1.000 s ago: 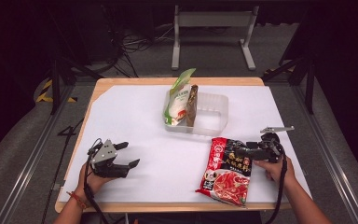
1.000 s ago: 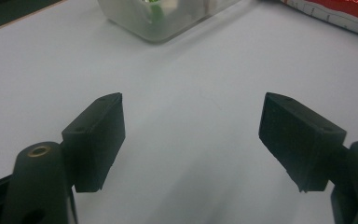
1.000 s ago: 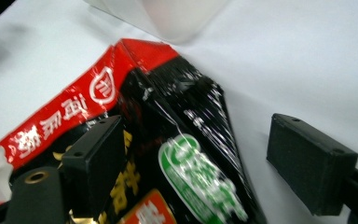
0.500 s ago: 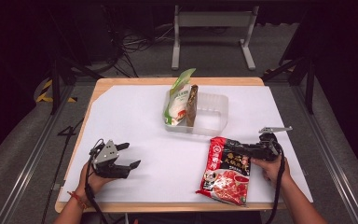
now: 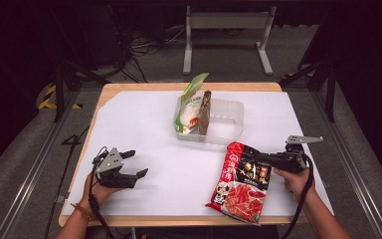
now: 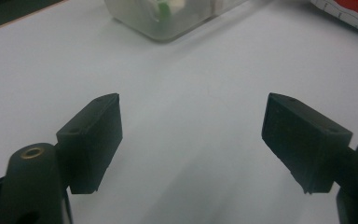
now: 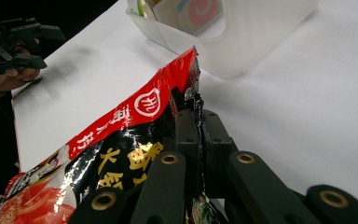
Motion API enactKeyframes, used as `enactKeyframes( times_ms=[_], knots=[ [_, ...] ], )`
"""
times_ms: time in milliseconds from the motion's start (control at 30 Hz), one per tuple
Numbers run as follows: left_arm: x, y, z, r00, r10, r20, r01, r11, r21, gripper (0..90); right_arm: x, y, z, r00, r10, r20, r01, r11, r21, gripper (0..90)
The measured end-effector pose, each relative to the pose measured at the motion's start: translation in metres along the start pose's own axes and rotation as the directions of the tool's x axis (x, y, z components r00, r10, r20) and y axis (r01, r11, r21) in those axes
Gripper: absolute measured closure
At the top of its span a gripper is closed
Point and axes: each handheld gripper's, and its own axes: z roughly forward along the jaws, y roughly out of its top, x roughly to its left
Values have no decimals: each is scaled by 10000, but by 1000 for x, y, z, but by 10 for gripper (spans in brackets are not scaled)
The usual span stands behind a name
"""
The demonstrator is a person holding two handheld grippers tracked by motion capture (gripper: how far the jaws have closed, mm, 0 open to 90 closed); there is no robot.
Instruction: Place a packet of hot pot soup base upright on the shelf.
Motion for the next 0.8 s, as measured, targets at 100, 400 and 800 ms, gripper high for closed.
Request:
enactKeyframes(
  times_ms=[100, 400, 800],
  knots=[
    [0, -1, 1, 10000, -60, -24, 60, 10000, 79, 190, 4, 2, -5, 9999, -92, -89, 90, 9998, -151, 883],
    [-1, -1, 1, 9999, 110, 81, -111, 9999, 128, 186, 22, 12, -20, 9981, -408, -467, 376, 9970, -675, 882],
    [-4, 4, -1, 9999, 112, -107, -112, 9999, 7, 185, 49, 23, -41, 9940, -909, -605, 807, 9848, -1540, 890]
  ],
)
